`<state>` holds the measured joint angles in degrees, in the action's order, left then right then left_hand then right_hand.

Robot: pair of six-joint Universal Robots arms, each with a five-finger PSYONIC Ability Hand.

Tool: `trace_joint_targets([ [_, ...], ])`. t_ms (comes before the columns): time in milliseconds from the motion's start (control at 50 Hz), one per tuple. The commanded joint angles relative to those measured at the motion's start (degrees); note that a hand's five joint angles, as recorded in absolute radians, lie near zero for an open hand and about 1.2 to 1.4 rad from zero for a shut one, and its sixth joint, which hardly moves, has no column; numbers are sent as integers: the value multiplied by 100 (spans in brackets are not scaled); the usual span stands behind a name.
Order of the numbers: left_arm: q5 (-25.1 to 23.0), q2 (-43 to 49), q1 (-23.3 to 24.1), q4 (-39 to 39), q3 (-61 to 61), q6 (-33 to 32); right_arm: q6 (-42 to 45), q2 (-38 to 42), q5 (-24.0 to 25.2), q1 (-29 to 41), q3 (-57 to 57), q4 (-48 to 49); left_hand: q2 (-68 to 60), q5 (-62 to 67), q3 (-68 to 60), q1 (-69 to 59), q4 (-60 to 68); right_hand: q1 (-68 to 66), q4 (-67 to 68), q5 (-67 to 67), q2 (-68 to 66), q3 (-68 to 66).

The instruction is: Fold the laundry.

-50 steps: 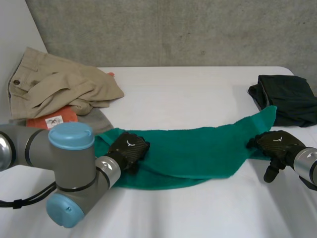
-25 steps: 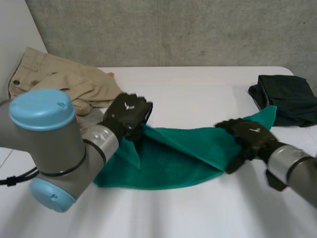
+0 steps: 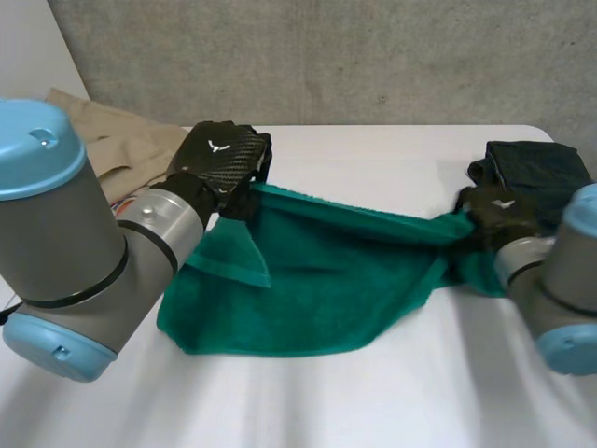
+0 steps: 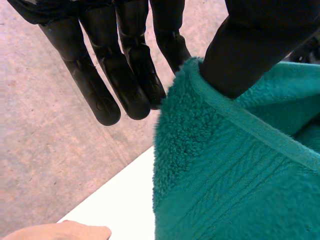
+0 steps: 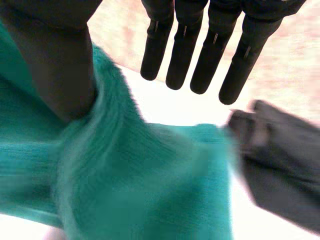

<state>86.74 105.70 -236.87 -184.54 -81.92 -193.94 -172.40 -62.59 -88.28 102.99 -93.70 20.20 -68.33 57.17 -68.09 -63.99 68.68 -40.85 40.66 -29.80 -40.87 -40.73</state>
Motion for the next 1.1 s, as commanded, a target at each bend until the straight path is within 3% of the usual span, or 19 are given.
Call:
trace_joint_targets([
  [20, 19, -67, -52, 23, -131, -4, 1217, -112, 978, -745, 35, -270, -1167, 1283, -1191, -1601, 1132, -3915, 3934, -4020, -3913, -3927],
  [140, 28, -154, -122, 137, -114, -56, 1314, -752, 1243, -789, 431, -1218, -1167, 1283, -1191, -1601, 1132, -3915, 3934, -4020, -3913, -3927],
  [240, -16, -664, -298, 646, 9, -100, 1892, -1947, 1471, -894, 1535, -3341, -1167, 1283, -1191, -1601, 1132, -3915, 3934, -4020, -3913, -3927],
  [320, -34, -937, -456, 1051, 176, -92, 2875, -2221, 1734, -1174, 2248, -4766, -1167, 1283, -1191, -1601, 1132, -3915, 3934, -4020, -3913, -3927],
  [420, -43, -920, -588, 1403, 124, -100, 3853, -2187, 1832, -1474, 2418, -5684, -1167, 1283, -1191, -1601, 1132, -3915, 3934, -4020, -3913, -3927],
  [540, -43, -33, -597, 1385, 106, -109, 4048, -1529, 1823, -1290, 2330, -5799, -1167, 1283, -1191, -1601, 1132, -3915, 3934, -4020, -3913, -3927],
  [700, -34, 1602, -632, 982, 1265, -425, 3706, -254, 1595, -886, 2769, -5273, -1167, 1283, -1191, -1601, 1132, -3915, 3934, -4020, -3913, -3927],
  [800, -16, 2147, -729, 202, 2520, -1048, 2968, 221, 1103, -675, 3594, -3903, -1167, 1283, -1191, -1601, 1132, -3915, 3934, -4020, -3913, -3927],
  [860, -16, 2166, -799, -405, 2961, -1199, 2407, 230, 831, -587, 4068, -2834, -1167, 1283, -1191, -1601, 1132, -3915, 3934, -4020, -3913, -3927],
  [940, -34, 2096, -905, -1855, 3288, -1216, 1818, 12, 541, -569, 4246, -1157, -1167, 1283, -1191, -1601, 1132, -3915, 3934, -4020, -3913, -3927],
  [960, -43, 1982, -940, -2510, 3288, -1217, 1720, -77, 479, -578, 4237, -846, -1167, 1283, -1191, -1601, 1132, -3915, 3934, -4020, -3913, -3927],
  [1020, -95, 1509, -984, -3358, 3236, -1199, 1517, -419, 303, -578, 4211, 146, -1167, 1283, -1191, -1601, 1132, -3915, 3934, -4020, -3913, -3927],
  [1100, -341, 1015, -993, -3229, 3033, -1199, 1508, -613, 390, -525, 4220, 221, -1167, 1283, -1191, -1601, 1132, -3915, 3934, -4020, -3913, -3927],
])
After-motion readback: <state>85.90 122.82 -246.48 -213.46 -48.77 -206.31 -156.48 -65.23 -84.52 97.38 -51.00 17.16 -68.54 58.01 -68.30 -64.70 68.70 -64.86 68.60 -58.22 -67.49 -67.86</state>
